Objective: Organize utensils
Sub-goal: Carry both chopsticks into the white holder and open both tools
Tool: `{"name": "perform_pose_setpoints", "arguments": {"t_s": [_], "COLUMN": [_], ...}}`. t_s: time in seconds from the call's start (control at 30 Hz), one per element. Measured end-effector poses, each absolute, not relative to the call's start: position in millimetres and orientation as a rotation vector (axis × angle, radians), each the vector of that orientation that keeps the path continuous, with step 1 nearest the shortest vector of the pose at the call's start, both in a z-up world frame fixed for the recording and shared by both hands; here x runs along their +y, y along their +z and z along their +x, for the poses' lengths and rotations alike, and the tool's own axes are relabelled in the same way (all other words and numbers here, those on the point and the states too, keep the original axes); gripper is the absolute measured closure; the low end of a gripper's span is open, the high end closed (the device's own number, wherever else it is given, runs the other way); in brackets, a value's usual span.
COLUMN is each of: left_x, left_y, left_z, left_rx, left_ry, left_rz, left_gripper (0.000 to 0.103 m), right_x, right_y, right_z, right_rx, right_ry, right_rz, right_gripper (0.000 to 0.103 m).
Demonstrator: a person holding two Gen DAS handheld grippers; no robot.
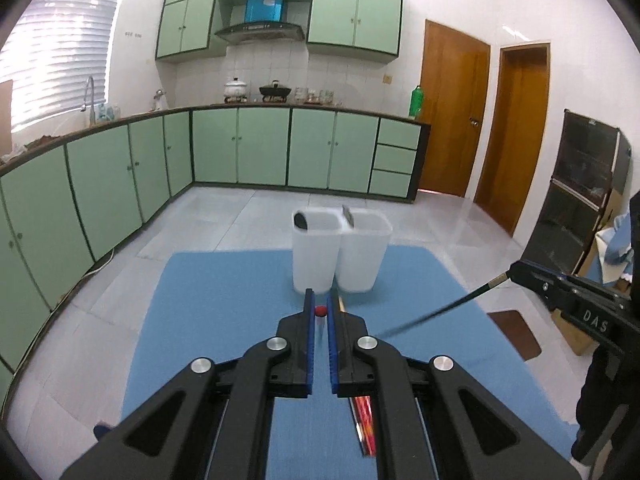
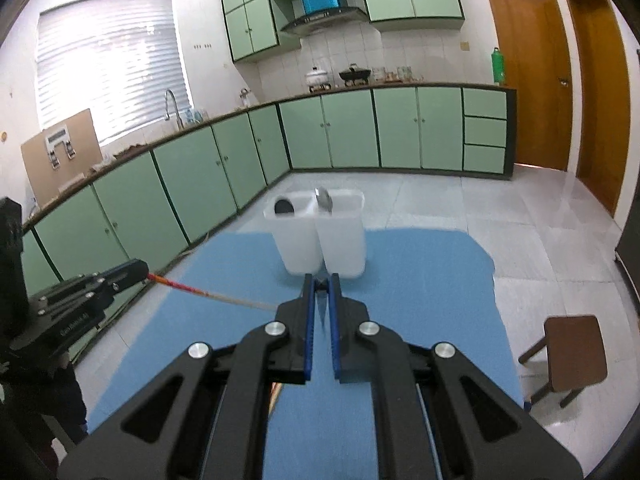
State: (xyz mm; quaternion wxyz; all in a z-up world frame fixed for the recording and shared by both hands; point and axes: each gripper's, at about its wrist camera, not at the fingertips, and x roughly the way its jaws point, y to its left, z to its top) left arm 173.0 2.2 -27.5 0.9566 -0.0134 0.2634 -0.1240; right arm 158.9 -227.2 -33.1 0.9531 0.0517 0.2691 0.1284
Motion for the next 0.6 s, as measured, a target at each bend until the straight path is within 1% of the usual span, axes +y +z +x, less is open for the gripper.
{"name": "perform_pose_setpoints", "arguments": {"t_s": [0.2, 0.37, 0.6], "left_x": [-3, -6, -14], "left_y": [-12, -4, 34], "left_z": [205, 215, 234], "left_rx": [0.526, 0.506, 0.421], "left_ry": [-0.276, -0.291, -0.307], "left_rz": [-0.013, -0.007, -0.007], "left_gripper": [0.097, 0.097, 0.097], "right_x": [-227, -234, -245], "right_y": [-10, 7, 51], "right_z": [190, 206, 235], "right_rx": [0.546, 0.544, 0.472], "right_ry": [0.289, 0.313, 0.331], "right_rz": [0.074, 0.113, 0.135], "right_gripper": [0.097, 0.097, 0.097]}}
